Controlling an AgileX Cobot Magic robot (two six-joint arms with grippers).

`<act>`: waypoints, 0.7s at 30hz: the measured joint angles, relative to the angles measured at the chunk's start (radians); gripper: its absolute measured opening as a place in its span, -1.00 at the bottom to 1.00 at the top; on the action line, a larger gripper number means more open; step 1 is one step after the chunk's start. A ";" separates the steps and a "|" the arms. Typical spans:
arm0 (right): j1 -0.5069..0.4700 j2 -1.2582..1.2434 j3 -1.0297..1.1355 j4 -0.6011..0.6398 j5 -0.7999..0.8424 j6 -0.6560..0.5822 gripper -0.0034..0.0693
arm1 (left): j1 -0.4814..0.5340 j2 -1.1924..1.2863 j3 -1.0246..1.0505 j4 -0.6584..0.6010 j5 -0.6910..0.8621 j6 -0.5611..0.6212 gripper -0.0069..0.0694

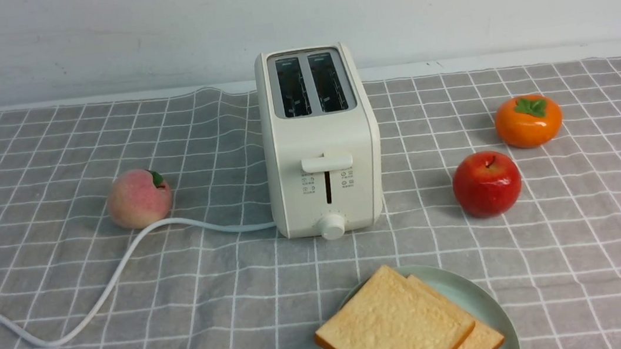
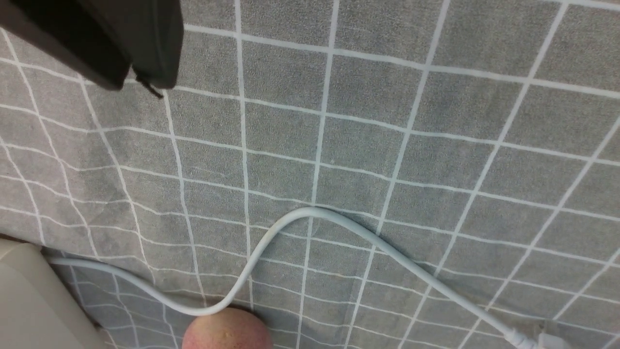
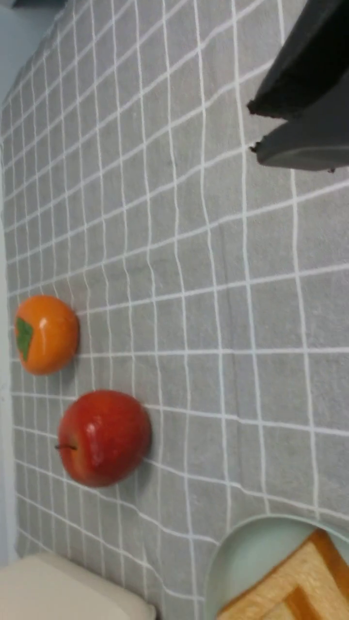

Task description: Take toasted bread from bread machine on grey coffee table place on plate.

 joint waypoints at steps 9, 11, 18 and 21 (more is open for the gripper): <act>0.016 -0.061 0.081 0.137 0.067 -0.141 -0.61 | 0.000 0.000 0.000 0.000 0.000 0.000 -0.63; 0.043 -0.118 0.079 0.129 0.085 -0.142 -0.61 | 0.000 0.000 0.000 0.000 0.000 0.000 -0.62; 0.128 -0.179 0.074 0.120 0.113 -0.112 -0.59 | 0.000 0.000 0.001 0.000 -0.004 0.000 -0.60; 0.134 -0.179 0.074 0.126 0.113 -0.104 -0.58 | 0.000 0.000 0.001 0.000 -0.003 0.000 -0.59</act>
